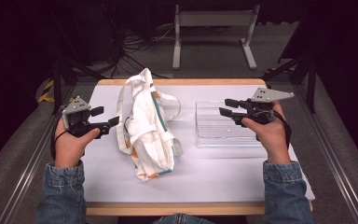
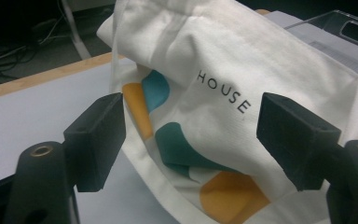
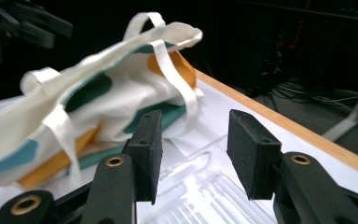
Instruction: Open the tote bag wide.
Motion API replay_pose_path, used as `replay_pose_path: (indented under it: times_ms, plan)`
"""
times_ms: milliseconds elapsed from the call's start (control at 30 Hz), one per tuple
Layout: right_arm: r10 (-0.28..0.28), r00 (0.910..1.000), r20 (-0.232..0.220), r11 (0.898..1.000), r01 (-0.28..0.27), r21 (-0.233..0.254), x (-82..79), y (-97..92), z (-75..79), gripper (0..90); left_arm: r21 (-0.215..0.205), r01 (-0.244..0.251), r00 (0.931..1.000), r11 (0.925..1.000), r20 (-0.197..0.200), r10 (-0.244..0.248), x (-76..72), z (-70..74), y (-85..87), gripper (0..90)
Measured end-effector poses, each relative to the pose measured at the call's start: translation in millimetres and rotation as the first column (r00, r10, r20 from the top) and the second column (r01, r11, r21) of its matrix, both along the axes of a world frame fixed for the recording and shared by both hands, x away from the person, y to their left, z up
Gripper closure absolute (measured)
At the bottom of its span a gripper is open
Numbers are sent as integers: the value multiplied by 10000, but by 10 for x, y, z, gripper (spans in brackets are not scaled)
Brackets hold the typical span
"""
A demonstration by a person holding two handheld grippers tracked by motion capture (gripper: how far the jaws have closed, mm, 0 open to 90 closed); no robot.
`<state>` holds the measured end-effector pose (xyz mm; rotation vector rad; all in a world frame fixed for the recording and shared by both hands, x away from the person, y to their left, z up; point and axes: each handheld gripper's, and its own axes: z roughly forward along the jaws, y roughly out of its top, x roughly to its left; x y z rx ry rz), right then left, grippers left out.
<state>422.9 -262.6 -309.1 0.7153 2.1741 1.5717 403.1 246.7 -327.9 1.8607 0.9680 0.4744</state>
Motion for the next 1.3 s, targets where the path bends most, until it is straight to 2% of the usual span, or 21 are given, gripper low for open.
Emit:
replay_pose_path:
  times_ms: [67,133,300,433,700,800,1033,1133,1300]
  plan:
    - [292,9993,-215,9984,-281,497,-8,-16,9,550,2,183,9998,9998,-74,-183,-16,18,-35,233]
    - [372,9992,-167,9974,-361,622,-19,-24,21,547,31,366,9993,9993,-47,-366,-32,38,-81,231]
    - [226,9996,-184,9980,-215,590,-37,-42,19,525,77,872,9962,9962,67,-873,-94,107,-233,223]
    - [-6,9995,-325,9980,27,639,-30,-70,1,508,313,1488,9887,9884,140,-1493,-135,140,-353,220]
    - [-90,9993,-361,9981,112,609,-49,-80,-5,487,332,1971,9802,9798,134,-1976,-169,151,-491,216]
    - [-108,9991,-419,9989,127,461,-42,-70,-16,487,338,2237,9743,9741,200,-2244,-201,165,-542,215]
    - [37,9989,-462,9992,-19,403,-42,-46,-21,485,103,2976,9546,9546,60,-2977,-222,161,-610,211]
    - [34,9988,-478,9995,-19,312,-42,-39,-27,486,343,3024,9530,9526,82,-3029,-217,142,-639,203]
    - [72,9986,-517,9997,-60,233,-41,-19,-33,486,386,3195,9471,9468,191,-3204,-206,114,-674,200]
